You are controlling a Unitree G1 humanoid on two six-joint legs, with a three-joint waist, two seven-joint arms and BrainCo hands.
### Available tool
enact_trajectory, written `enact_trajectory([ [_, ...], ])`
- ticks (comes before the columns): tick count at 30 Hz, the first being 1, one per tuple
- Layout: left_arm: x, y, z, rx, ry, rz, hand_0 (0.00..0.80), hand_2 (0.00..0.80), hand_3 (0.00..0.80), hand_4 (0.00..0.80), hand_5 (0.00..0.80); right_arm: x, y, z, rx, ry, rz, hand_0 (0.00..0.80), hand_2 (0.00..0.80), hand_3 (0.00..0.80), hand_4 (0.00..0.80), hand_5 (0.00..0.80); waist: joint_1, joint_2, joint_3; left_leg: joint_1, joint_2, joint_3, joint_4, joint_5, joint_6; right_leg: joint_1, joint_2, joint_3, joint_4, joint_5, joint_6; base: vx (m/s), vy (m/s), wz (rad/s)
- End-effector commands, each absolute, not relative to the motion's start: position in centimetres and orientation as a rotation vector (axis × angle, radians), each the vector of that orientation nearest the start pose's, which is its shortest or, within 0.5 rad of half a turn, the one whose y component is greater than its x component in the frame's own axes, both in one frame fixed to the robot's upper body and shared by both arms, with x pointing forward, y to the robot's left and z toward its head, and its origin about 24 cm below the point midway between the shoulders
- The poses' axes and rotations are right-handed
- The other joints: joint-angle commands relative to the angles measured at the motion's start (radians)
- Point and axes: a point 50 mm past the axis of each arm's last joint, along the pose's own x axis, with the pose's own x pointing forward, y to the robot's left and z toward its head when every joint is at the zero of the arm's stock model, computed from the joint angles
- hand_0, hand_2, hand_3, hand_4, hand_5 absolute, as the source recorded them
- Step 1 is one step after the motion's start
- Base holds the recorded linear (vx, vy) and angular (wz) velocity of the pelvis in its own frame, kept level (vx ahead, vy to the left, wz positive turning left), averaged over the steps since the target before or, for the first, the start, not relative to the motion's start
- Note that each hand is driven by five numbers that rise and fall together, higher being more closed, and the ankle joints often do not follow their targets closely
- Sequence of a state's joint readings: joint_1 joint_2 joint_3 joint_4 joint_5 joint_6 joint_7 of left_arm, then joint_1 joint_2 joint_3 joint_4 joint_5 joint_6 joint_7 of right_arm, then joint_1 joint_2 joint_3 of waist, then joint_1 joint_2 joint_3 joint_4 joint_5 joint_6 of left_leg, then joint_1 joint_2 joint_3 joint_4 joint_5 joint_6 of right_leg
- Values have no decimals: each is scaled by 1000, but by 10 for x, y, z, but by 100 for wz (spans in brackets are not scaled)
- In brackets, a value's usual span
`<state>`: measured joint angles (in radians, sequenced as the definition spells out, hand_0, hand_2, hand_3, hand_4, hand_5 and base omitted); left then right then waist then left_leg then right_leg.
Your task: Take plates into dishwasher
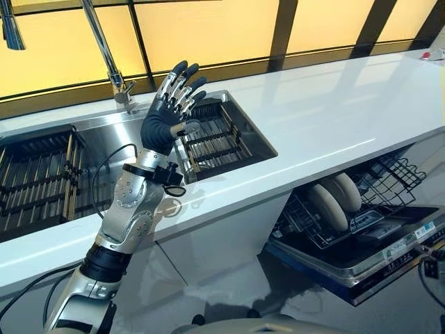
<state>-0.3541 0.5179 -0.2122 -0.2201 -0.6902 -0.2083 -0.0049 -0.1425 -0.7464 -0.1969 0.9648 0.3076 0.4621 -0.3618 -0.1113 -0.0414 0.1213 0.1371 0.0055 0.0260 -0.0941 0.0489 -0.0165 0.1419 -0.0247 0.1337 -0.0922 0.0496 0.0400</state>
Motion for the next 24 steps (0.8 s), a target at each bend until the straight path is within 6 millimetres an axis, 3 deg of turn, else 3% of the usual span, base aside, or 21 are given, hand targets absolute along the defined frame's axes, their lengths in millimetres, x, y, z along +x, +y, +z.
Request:
enact_trajectory([
  [1, 282, 152, 207, -221, -653, -426, 0, 0, 0, 0, 0, 141, -434, -16, -248, 958, -1242, 0, 0, 0, 0, 0, 14, 13, -38, 53, -40, -5, 7, -135, 87, 5, 82, 5, 5, -12, -12, 14, -31, -1],
  [6, 282, 150, 206, -220, -635, -439, 0, 0, 0, 0, 0, 135, -419, -38, -43, 929, -1297, 0, 0, 0, 0, 0, 21, 30, -39, 56, -38, -12, 7, -135, 86, 7, 77, -8, 5, -14, -12, 8, -52, 0],
  [9, 284, 151, 206, -214, -623, -438, 0, 0, 0, 0, 0, 133, -408, -51, 181, 863, -1353, 0, 0, 0, 0, 0, 23, 41, -43, 54, -38, -16, 7, -133, 84, 6, 75, -20, 5, -18, -14, 4, -61, 1],
  [11, 284, 152, 206, -213, -619, -440, 0, 0, 0, 0, 0, 132, -402, -59, 233, 830, -1327, 0, 0, 0, 0, 0, 26, 48, -44, 53, -38, -19, 7, -132, 82, 6, 74, -26, 5, -18, -15, 0, -56, 3],
  [14, 284, 152, 207, -213, -613, -440, 0, 0, 0, 0, 0, 141, -384, -72, 471, 780, -1224, 0, 0, 0, 0, 0, 29, 54, -46, 56, -38, -29, 7, -132, 80, 11, 71, -36, 5, -23, -17, 1, -58, 3],
  [18, 283, 151, 205, -208, -605, -453, 0, 0, 0, 0, 0, 172, -337, -87, 976, 549, -757, 0, 0, 0, 0, 0, 40, 59, -46, 60, -41, -54, 7, -128, 76, 19, 67, -60, 5, -30, -25, -9, -51, 8],
  [21, 283, 156, 202, -209, -597, -462, 0, 0, 0, 0, 0, 172, -306, -95, 1091, 503, -433, 0, 0, 0, 0, 0, 47, 58, -53, 61, -42, -62, 7, -127, 71, 24, 62, -79, 5, -36, -26, -2, -38, 9],
  [24, 282, 160, 199, -209, -590, -475, 0, 0, 0, 0, 0, 183, -295, -83, 1173, 415, -185, 0, 0, 0, 0, 0, 57, 51, -63, 59, -44, -75, 7, -126, 66, 26, 60, -93, 5, -41, -25, -16, -36, 3],
])
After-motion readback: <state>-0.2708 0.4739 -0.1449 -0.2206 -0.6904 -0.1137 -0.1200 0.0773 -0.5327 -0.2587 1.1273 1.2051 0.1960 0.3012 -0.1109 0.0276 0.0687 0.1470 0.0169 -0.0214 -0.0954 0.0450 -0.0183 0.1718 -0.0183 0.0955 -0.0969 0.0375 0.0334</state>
